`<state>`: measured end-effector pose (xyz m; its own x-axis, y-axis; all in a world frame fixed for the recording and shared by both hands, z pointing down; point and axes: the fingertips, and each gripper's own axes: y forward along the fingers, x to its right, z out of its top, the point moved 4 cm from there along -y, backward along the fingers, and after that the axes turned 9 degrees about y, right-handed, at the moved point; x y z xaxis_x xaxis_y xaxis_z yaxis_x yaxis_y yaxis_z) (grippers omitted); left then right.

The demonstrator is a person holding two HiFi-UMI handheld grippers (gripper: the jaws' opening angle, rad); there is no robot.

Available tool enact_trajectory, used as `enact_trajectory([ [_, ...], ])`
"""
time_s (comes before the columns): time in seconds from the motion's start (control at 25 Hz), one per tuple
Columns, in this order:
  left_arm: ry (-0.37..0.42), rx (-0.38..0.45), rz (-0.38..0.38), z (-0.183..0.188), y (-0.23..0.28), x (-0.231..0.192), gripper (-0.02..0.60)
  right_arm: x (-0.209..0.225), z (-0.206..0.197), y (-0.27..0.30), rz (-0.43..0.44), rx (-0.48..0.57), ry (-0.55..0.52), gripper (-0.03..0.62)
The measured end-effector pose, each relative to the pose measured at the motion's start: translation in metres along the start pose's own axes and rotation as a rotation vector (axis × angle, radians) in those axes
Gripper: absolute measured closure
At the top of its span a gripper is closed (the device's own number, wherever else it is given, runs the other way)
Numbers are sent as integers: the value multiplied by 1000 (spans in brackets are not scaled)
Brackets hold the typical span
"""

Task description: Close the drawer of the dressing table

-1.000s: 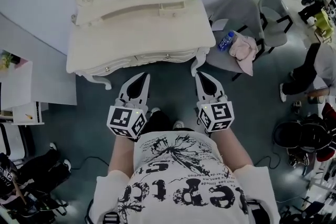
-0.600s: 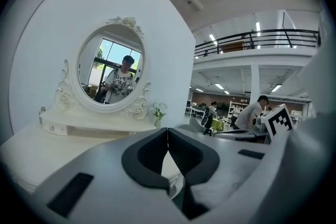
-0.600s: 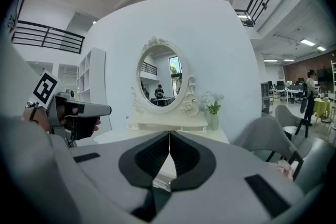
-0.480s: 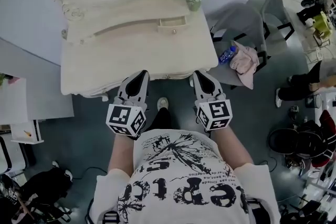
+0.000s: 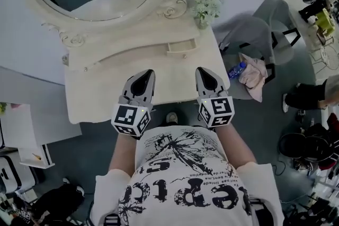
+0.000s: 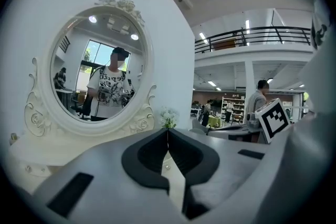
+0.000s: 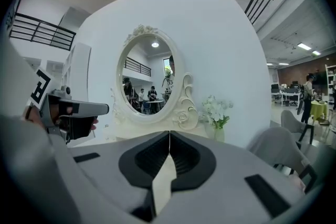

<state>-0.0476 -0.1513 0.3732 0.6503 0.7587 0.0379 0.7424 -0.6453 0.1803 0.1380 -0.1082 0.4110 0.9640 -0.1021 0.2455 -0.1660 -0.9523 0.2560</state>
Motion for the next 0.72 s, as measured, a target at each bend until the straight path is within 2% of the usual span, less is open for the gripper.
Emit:
enact_trajectory([
  [0.32,-8,-67,37,-25,31,-25,561,7,-8,52,40,-67,-15,576],
  [0.52,-65,-68,55,-36,43,-31,561,28,-27,80,73,-135,-55,576],
  [0.72,-107,-80,103,-51,54,-39,561,52,-55,106,98,-249,-36,576],
])
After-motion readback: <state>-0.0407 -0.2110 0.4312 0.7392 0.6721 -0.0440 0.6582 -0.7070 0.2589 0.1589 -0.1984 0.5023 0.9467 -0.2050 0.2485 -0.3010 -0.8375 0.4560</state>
